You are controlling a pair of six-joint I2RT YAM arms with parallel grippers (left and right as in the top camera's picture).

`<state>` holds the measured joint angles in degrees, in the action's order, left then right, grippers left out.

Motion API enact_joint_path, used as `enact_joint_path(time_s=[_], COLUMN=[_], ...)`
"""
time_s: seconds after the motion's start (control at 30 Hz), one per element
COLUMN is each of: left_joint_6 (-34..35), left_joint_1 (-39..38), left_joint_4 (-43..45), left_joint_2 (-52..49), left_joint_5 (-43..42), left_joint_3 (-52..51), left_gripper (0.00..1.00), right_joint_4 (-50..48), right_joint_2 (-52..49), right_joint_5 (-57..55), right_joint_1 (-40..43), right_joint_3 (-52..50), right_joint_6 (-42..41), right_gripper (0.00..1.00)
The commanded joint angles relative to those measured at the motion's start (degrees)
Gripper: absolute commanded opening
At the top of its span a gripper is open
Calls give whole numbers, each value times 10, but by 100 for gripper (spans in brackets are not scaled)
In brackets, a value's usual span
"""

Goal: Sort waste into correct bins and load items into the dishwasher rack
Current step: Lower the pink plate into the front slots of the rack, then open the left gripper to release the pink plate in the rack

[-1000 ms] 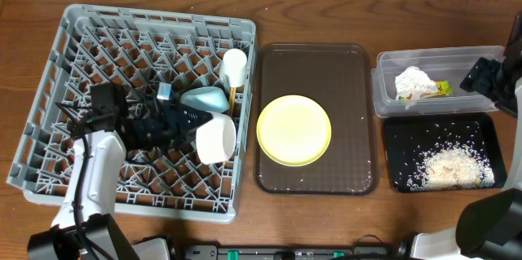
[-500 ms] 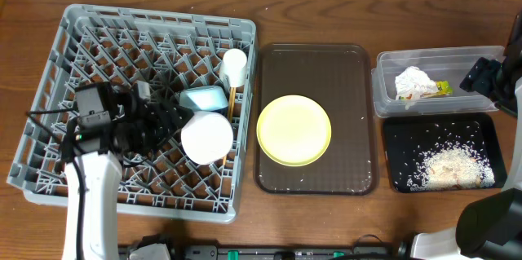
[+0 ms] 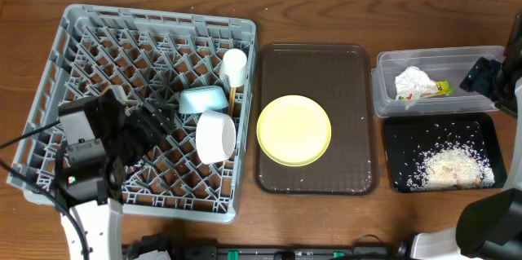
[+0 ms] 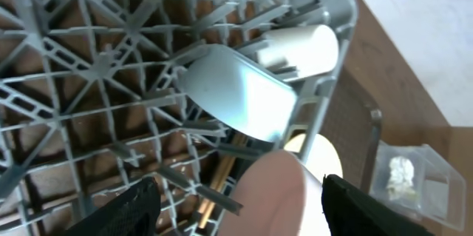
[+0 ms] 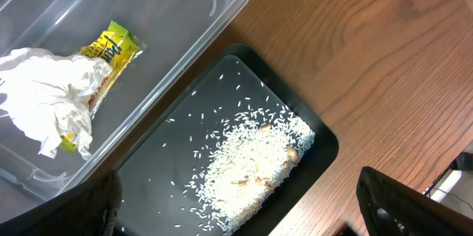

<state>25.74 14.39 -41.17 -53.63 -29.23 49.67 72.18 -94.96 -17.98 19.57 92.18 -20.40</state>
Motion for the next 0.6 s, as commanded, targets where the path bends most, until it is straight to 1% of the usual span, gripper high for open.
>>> enact_joint_path(time_s=[0.0, 0.07, 0.13, 0.27, 0.33, 0.47, 0.53, 0.57], left_joint_6=[-2, -9, -32, -55, -66, -67, -66, -66], left_joint_1=[-32, -61, -93, -141, -149, -148, -148, -148], left_joint_4=[-6, -13, -19, -29, -34, -33, -28, -24], left_joint_2=[20, 25, 23, -5, -34, -99, -125, -135], left_joint_5=[-18, -18, -17, -16, -14, -14, -21, -31], left_joint_3=[13, 13, 13, 12, 12, 12, 12, 12], left_gripper=[70, 69, 68, 68, 69, 68, 62, 56], right_joint_4=[0, 0, 0, 0, 0, 0, 0, 0], right_joint_2=[9, 9, 9, 9, 9, 9, 9, 9], right_joint_5=[-6, -6, -6, -6, -6, -6, -6, -6], right_joint_1=[6, 6, 6, 6, 6, 6, 6, 6], right_joint_3=[3, 3, 3, 3, 3, 3, 3, 3], right_joint_6=[-8, -8, -8, -8, -8, -8, -8, -8], right_gripper=[99, 99, 99, 99, 99, 99, 99, 99])
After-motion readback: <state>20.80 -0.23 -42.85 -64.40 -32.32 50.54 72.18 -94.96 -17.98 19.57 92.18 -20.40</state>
